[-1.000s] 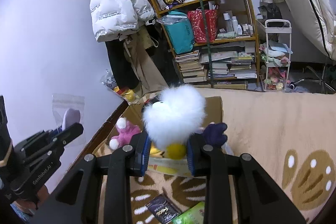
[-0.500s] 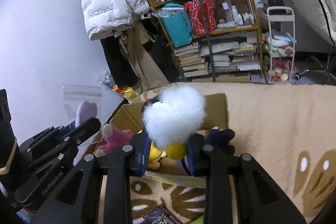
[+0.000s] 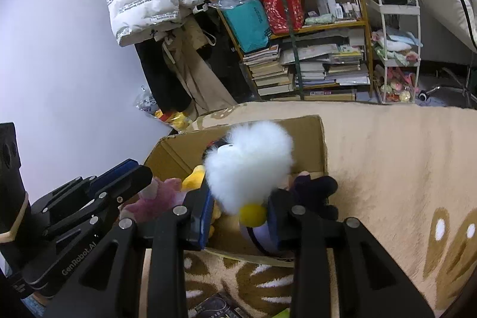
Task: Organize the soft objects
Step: 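Carry the clear bag over the box and open the left tool, then withdraw both tools from the box toward the two tissue packs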
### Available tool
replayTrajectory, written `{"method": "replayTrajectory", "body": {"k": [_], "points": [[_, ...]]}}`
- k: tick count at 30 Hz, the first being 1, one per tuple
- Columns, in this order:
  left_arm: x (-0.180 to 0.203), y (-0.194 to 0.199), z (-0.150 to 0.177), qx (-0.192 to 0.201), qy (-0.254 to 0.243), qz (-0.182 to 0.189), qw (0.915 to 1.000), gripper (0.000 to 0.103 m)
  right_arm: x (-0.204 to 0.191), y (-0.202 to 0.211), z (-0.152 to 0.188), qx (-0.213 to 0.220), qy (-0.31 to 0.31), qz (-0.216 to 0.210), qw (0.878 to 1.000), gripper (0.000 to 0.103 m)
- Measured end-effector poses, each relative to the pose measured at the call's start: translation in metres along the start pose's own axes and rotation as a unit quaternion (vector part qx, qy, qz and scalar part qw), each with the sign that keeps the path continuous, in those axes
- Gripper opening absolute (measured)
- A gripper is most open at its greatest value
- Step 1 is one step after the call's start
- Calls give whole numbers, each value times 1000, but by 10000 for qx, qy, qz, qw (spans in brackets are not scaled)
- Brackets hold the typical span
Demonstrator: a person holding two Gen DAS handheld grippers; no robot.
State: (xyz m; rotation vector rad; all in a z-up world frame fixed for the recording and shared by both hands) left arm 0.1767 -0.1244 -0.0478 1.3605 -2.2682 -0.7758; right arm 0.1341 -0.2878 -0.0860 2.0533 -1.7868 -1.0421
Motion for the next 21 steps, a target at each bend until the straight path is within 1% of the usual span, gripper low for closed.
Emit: {"method": "replayTrajectory", "body": {"k": [2,4,9,11,12,14,15,16,17,18,19,20,21], "points": [[0,-2,2,-97,7,9,10000,21,3,0,0,1,-78,-41,10000,35],[0,-2,5,-145,-37,-87,9999,21,5,-1,-1,-15,-133,-78,9999,36],[0,2,6,-201,1,-149,9997,23,6,-1,-2,-5,-166,-86,9998,51],[-3,4,8,-214,43,-218,9995,28,4,1,-2,11,-144,-88,9999,54],[-4,5,8,-216,64,-247,9994,29,4,2,-2,16,-126,-73,9999,57],[-7,8,8,-211,111,-288,9993,32,2,5,-2,43,-71,-21,10000,59],[-8,10,8,-203,125,-297,9993,33,0,7,-2,52,-46,-2,10000,63],[-9,13,8,-190,133,-315,9992,37,-1,10,-1,63,-17,23,10000,66],[-10,17,7,-158,142,-354,9991,43,-2,12,-2,79,10,55,10000,73],[-11,21,6,-125,153,-386,9991,46,-2,15,-2,105,29,93,9999,79],[-13,25,6,-89,165,-403,9990,52,-3,19,-1,144,31,130,9998,81],[-14,30,5,-47,185,-408,9990,56,-4,22,-1,176,27,143,9997,86],[-14,34,5,-26,203,-407,9990,56,-4,25,-1,190,27,155,9997,90]]}}
Point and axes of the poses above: each gripper's, at about its wrist camera, not at the fingertips, and y roughly against the way its jaws point, x to its right, z to its underside, the point moved 3 cm from there along -y, roughly the way its jaws point, and after that the axes turned 4 degrees about y, right-handed, at the moved point
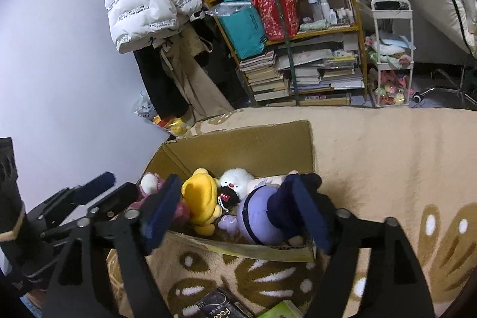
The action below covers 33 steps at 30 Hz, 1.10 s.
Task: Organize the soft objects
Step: 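Withdraw both tools from the box toward the two tissue packs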
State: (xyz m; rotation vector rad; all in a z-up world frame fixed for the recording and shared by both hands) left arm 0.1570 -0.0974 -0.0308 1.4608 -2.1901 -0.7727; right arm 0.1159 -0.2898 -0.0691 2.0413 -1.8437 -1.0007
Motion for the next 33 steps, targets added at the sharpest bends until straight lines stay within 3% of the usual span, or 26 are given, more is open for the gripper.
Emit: {"method": "replayTrajectory", "body": {"k": [7,11,25,33], "points": [[-5,26,8,27,84,-100,9999,80,-1,17,4,-75,63,140,9999,92],[-6,38,17,-34,126,-137,9998,94,-7,28,10,-77,156,159,9997,102],[-3,60,60,-588,189,-243,9978,98,-24,60,35,-406,492,322,9974,103],[-1,62,76,-824,111,-298,9961,98,-21,66,58,-678,303,519,9959,103]]}}
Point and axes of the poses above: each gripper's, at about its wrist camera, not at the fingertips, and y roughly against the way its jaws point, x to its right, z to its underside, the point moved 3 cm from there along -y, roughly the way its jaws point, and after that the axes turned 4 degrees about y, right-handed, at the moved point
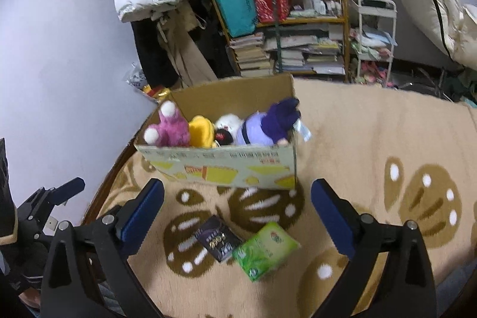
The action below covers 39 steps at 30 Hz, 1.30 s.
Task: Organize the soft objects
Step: 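Withdraw both tools from the box toward the two tissue packs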
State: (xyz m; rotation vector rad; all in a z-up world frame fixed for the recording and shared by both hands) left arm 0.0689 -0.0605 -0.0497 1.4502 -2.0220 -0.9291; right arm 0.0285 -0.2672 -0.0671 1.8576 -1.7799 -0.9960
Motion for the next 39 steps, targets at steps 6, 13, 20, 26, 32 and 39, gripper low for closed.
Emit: {"method": "replayTrajectory", "body": {"k": [6,13,20,26,32,39], "points": [[-2,-2,5,-86,20,-42,10000,98,3,1,9,-98,-150,5,9998,103],[0,-12,9,-221,-21,-57,9997,98,3,-7,13,-243,-201,86,9995,103],[9,-25,16,-388,-183,-77,9991,98,6,-16,16,-385,-238,126,9989,103],[14,-34,20,-368,-216,-6,9991,98,10,-24,19,-526,-316,158,9980,103],[21,-46,23,-448,-215,157,9986,97,13,-31,23,-649,-365,202,9970,103],[31,-61,28,-574,-312,279,9975,98,16,-41,28,-836,-442,265,9952,103]]}}
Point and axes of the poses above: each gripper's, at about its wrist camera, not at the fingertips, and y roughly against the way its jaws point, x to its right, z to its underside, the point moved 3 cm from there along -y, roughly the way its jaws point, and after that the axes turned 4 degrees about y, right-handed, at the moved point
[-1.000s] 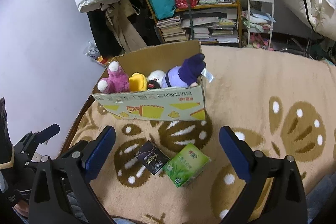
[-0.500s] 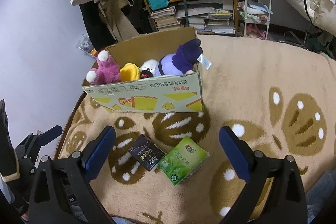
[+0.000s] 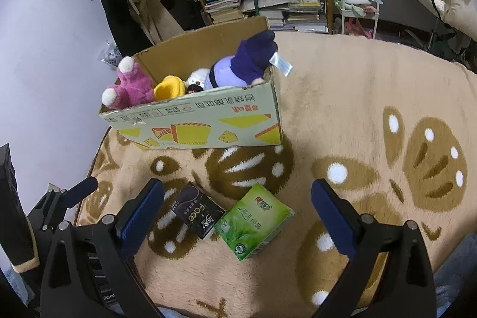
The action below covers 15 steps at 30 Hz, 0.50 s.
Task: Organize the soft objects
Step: 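Withdraw both tools from the box toward the two tissue packs, then lower the left tool onto the black Face pack while the right tool approaches the green pack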
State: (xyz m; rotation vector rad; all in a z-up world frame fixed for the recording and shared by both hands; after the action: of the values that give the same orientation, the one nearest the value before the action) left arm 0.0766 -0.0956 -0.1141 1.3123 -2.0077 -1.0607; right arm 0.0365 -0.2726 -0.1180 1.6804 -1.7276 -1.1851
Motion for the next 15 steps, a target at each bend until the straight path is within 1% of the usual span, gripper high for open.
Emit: {"method": "replayTrajectory", "body": {"k": [6,15], "points": [[6,-8,3,-156,-34,67,9999,98,3,-8,1,-168,-75,24,9998,103],[11,-21,8,-346,-94,151,9992,97,6,-31,9,-611,-115,163,9979,103]]}}
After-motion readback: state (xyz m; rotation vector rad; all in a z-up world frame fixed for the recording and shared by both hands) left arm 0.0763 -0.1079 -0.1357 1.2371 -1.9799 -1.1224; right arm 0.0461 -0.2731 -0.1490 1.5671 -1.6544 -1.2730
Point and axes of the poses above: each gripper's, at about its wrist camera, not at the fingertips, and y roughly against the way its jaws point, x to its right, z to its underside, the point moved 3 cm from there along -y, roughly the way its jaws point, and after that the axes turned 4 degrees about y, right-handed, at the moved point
